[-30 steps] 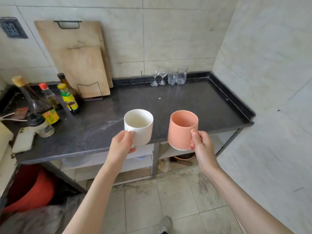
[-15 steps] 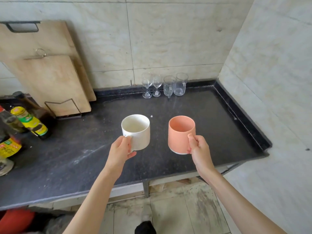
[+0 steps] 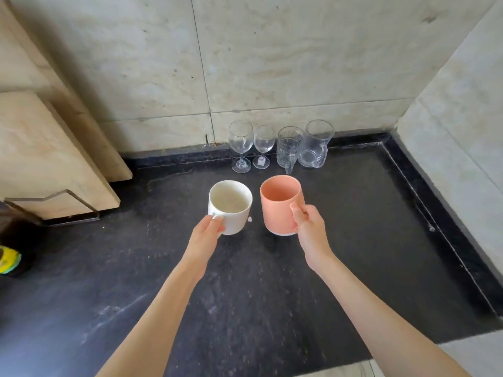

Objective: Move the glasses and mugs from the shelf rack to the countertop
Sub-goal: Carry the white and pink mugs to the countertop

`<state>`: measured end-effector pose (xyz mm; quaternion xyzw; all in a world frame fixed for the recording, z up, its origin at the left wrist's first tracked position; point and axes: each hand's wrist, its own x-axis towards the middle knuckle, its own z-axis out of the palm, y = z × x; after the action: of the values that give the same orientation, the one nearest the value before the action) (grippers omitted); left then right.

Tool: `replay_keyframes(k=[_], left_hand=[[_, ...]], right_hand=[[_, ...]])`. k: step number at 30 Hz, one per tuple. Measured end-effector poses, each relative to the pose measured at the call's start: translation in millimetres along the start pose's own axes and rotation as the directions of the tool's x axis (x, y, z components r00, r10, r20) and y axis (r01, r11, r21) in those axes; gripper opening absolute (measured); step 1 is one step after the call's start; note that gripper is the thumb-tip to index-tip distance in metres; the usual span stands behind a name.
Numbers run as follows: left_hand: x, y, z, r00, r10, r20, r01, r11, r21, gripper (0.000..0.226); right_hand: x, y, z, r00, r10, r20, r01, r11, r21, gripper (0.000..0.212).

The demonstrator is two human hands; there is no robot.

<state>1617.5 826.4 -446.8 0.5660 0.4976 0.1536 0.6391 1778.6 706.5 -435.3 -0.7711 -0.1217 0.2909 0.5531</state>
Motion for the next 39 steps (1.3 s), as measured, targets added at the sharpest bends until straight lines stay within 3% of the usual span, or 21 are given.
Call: replay_keyframes(k=[12, 27, 32, 39], left_hand=[[73.7, 4.1, 30.3, 1.000, -0.007, -0.029, 0.005, 0.997, -0.071, 0.022], [107.0, -4.0, 36.1, 0.999, -0.008, 0.053, 0.014, 0.993, -0.114, 0.022], [114.6, -7.5, 35.7, 0.998, -0.025, 0.056, 0.031, 0.993, -0.113, 0.019], [121.6, -8.8, 31.1, 0.997, -0.024, 0.076, 0.031, 0.996, -0.086, 0.018]], right_hand=[[90.9, 16.4, 32.6, 1.000, 0.016, 0.019, -0.015, 0.999, -0.049, 0.026], [118.1, 31.5, 36.2, 0.986, 0.050, 0.159, -0.044, 0.998, -0.046, 0.029], [123.6, 37.3, 33.9, 0.986, 0.069, 0.149, -0.064, 0.997, -0.039, 0.020], [124.9, 39.7, 38.5, 0.981, 0.110, 0.158, -0.121, 0.991, 0.059, 0.023]])
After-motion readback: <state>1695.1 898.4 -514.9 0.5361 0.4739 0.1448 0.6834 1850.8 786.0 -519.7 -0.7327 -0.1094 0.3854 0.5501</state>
